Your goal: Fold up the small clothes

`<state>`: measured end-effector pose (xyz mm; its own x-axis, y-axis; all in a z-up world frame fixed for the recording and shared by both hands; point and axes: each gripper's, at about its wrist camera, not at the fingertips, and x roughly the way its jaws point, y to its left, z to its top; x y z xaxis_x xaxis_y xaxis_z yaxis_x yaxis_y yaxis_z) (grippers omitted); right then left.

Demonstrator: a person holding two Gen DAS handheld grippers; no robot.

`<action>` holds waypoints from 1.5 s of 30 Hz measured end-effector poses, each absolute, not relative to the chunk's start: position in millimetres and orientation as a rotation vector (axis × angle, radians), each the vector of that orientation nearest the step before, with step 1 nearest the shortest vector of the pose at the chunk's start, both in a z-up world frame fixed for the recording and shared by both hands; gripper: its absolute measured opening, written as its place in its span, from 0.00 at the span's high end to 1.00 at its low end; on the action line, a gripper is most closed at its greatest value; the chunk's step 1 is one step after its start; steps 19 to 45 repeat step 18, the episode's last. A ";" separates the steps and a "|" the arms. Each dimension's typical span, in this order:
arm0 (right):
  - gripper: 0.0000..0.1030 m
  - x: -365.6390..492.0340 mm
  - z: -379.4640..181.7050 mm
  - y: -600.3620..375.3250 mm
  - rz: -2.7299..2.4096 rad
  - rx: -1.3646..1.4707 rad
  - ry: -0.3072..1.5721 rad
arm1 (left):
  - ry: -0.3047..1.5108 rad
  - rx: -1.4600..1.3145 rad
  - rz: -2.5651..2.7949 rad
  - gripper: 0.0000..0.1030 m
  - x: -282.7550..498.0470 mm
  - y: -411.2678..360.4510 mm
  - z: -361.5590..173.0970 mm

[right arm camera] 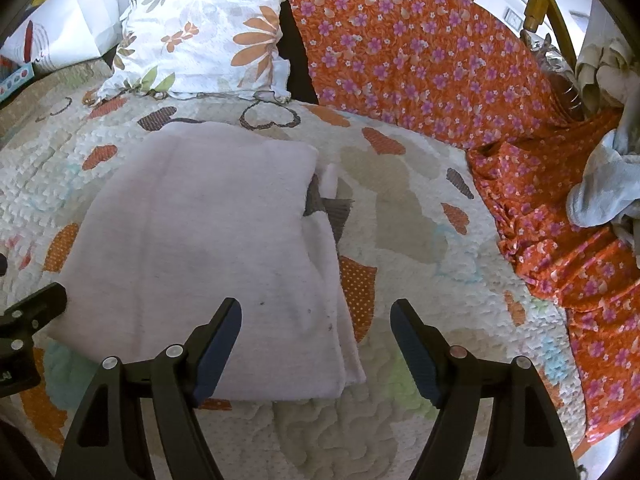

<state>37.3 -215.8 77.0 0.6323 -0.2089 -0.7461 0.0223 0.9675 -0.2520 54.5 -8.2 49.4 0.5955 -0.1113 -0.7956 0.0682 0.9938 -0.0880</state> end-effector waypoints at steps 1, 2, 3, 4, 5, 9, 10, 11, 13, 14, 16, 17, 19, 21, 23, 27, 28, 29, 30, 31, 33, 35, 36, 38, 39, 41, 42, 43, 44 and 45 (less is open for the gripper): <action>0.21 36.6 78.3 -215.9 -0.127 -0.222 0.872 | 0.928 -0.053 -0.105 0.00 54.4 -7.6 48.7; 0.21 36.0 79.8 -215.4 -0.120 -0.218 0.864 | 0.928 -0.054 -0.105 0.00 54.0 -7.4 48.5; 0.21 35.3 81.1 -214.4 -0.114 -0.215 0.857 | 0.927 -0.051 -0.105 0.00 54.6 -7.3 48.8; 0.21 35.0 82.0 -214.3 -0.109 -0.214 0.852 | 0.928 -0.051 -0.106 0.00 55.0 -7.1 48.9; 0.20 34.7 82.7 -213.5 -0.102 -0.215 0.847 | 0.929 -0.052 -0.106 0.00 55.1 -7.0 49.0; 0.19 34.4 82.2 -208.4 -0.080 -0.224 0.843 | 0.932 -0.058 -0.108 0.00 54.3 -6.6 47.9; 0.19 33.5 81.9 -207.1 -0.078 -0.228 0.843 | 0.933 -0.060 -0.108 0.00 54.1 -7.3 47.4; 0.19 33.1 81.8 -206.3 -0.077 -0.232 0.842 | 0.933 -0.062 -0.108 0.00 54.1 -8.0 47.3; 0.19 32.8 81.8 -204.8 -0.074 -0.237 0.840 | 0.931 -0.061 -0.108 0.00 54.2 -7.8 47.5; 0.19 32.3 81.8 -204.8 -0.074 -0.237 0.840 | 0.928 -0.061 -0.111 0.00 53.9 -8.6 47.9; 0.19 32.4 81.6 -204.5 -0.076 -0.234 0.841 | 0.927 -0.056 -0.116 0.00 52.6 -10.5 48.5; 0.19 32.7 81.5 -204.5 -0.077 -0.231 0.843 | 0.926 -0.056 -0.117 0.00 52.7 -10.7 49.2; 0.19 33.3 81.3 -205.6 -0.077 -0.228 0.846 | 0.926 -0.057 -0.116 0.00 53.0 -9.7 49.9; 0.19 33.3 81.3 -205.6 -0.077 -0.228 0.846 | 0.926 -0.057 -0.116 0.00 53.0 -9.7 49.9; 0.19 33.3 81.3 -205.6 -0.077 -0.228 0.846 | 0.926 -0.057 -0.116 0.00 53.0 -9.7 49.9; 0.19 33.3 81.3 -205.6 -0.077 -0.228 0.846 | 0.926 -0.057 -0.116 0.00 53.0 -9.7 49.9; 0.19 33.3 81.3 -205.6 -0.077 -0.228 0.846 | 0.926 -0.057 -0.116 0.00 53.0 -9.7 49.9; 0.19 33.3 81.3 -205.6 -0.077 -0.228 0.846 | 0.926 -0.057 -0.116 0.00 53.0 -9.7 49.9; 0.19 33.3 81.3 -205.6 -0.077 -0.228 0.846 | 0.926 -0.057 -0.116 0.00 53.0 -9.7 49.9; 0.19 33.3 81.3 -205.6 -0.077 -0.228 0.846 | 0.926 -0.057 -0.116 0.00 53.0 -9.7 49.9; 0.19 33.3 81.3 -205.6 -0.077 -0.228 0.846 | 0.926 -0.057 -0.116 0.00 53.0 -9.7 49.9; 0.19 33.3 81.3 -205.6 -0.077 -0.228 0.846 | 0.926 -0.057 -0.116 0.00 53.0 -9.7 49.9; 0.19 33.3 81.3 -205.6 -0.077 -0.228 0.846 | 0.926 -0.057 -0.116 0.00 53.0 -9.7 49.9; 0.19 33.3 81.3 -205.6 -0.077 -0.228 0.846 | 0.926 -0.057 -0.116 0.00 53.0 -9.7 49.9; 0.19 33.3 81.3 -205.6 -0.077 -0.228 0.846 | 0.926 -0.057 -0.116 0.00 53.0 -9.7 49.9; 0.19 33.3 81.3 -205.6 -0.077 -0.228 0.846 | 0.926 -0.057 -0.116 0.00 53.0 -9.7 49.9; 0.19 33.3 81.3 -205.6 -0.077 -0.228 0.846 | 0.926 -0.057 -0.116 0.00 53.0 -9.7 49.9; 0.19 33.3 81.3 -205.6 -0.077 -0.228 0.846 | 0.926 -0.057 -0.116 0.00 53.0 -9.7 49.9; 0.19 33.3 81.3 -205.6 -0.077 -0.228 0.846 | 0.926 -0.057 -0.116 0.00 53.0 -9.7 49.9; 0.19 33.3 81.3 -205.6 -0.077 -0.228 0.846 | 0.926 -0.057 -0.116 0.00 53.0 -9.7 49.9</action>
